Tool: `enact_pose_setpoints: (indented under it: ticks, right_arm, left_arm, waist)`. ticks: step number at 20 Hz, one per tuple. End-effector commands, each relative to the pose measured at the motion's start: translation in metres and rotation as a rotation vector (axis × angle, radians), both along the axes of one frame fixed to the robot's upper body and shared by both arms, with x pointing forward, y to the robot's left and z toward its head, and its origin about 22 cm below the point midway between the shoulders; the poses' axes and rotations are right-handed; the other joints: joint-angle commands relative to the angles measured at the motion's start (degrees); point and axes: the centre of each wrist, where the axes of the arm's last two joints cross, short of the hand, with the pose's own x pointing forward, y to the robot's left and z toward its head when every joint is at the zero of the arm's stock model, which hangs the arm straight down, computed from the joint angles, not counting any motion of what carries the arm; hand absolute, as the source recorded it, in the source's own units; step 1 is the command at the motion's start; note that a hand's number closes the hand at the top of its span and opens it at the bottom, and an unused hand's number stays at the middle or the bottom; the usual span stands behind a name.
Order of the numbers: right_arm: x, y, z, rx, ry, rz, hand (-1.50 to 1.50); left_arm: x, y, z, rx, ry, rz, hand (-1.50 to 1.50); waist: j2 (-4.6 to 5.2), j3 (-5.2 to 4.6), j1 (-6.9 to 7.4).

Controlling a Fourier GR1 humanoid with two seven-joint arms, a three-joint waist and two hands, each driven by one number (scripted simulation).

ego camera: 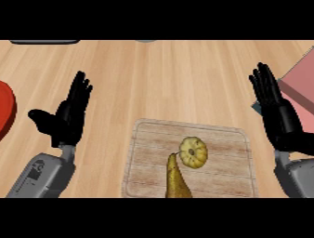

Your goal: Pick the squash from the cutting board and place it in the cardboard box

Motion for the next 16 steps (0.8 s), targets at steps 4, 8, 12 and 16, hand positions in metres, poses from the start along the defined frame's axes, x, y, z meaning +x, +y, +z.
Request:
enact_pose_setpoints:
  ticks: [4, 8, 12, 16]
  right_arm:
    - [0.005, 0.025, 0.099, -0.385, -0.254, 0.173, -1.5]
    - [0.005, 0.004, 0.146, -0.882, -0.308, 0.122, -1.5]
    - [-0.016, 0.034, 0.174, -1.033, -0.35, 0.214, -1.5]
    - [-0.036, 0.05, 0.186, -1.222, -0.437, 0.338, -1.5]
  left_arm:
    - [0.004, 0.02, 0.023, 0.302, -0.112, -0.16, 0.0]
    - [0.002, 0.032, 0.024, 0.399, -0.097, -0.261, 0.0]
    - [-0.005, 0.043, 0.029, 0.435, -0.134, -0.33, 0.0]
    - [0.001, 0.051, 0.033, 0.426, -0.153, -0.328, 0.0]
  waist:
    - [-0.35, -0.2, 0.23]
    - [-1.1, -0.78, -1.41]
    - [0.38, -0.06, 0.36]
    - [0.84, 0.03, 0.22]
